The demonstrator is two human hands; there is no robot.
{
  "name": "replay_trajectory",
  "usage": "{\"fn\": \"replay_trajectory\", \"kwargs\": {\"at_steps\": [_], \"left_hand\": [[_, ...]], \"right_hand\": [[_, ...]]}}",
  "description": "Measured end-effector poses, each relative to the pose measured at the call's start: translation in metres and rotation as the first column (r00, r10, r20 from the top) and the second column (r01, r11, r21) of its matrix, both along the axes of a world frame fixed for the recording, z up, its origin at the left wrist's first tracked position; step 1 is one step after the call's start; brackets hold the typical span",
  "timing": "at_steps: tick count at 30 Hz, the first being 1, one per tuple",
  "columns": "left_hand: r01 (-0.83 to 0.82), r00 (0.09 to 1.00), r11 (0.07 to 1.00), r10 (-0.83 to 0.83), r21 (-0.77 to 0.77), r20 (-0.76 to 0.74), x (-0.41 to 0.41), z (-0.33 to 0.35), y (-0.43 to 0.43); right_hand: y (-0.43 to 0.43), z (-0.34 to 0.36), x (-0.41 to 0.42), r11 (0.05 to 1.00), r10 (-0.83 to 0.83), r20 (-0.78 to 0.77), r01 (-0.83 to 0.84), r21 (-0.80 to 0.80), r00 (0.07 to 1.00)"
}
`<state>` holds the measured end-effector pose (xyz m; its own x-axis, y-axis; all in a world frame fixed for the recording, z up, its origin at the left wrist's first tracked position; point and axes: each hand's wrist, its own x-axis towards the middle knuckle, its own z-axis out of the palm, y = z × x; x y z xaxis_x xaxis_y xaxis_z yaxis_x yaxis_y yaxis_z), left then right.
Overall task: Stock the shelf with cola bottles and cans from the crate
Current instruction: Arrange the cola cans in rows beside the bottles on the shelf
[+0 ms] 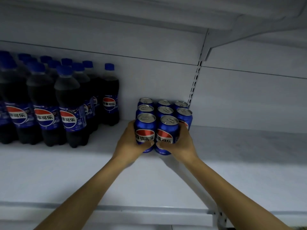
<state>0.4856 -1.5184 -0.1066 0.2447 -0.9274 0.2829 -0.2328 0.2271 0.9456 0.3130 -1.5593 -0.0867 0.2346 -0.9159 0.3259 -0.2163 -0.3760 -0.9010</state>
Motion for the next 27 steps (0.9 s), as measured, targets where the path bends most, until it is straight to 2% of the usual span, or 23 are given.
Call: {"fn": "replay_trajectory", "kwargs": {"at_steps": [7, 13, 23, 27], "left_hand": [[-0.05, 0.998, 0.999, 0.05, 0.011, 0.035, -0.004, 0.0, 0.002], [-0.057, 0.997, 0.998, 0.056, 0.014, 0.061, -0.007, 0.005, 0.006], [-0.048, 0.995, 0.998, 0.044, 0.05, 0.088, -0.005, 0.006, 0.007], [-0.035, 0.998, 0.998, 0.032, 0.052, 0.06, -0.012, 0.013, 0.011]], "right_hand": [[-0.006, -0.008, 0.004, 0.999, -0.029, -0.031, 0.029, -0.017, 0.999], [-0.007, -0.002, -0.005, 0.998, 0.066, 0.007, -0.066, 0.01, 0.998], [-0.001, 0.004, -0.01, 0.988, 0.129, 0.063, -0.133, 0.078, 0.99], [0.006, 0.011, -0.012, 0.986, 0.144, -0.018, -0.142, 0.09, 0.989]]}}
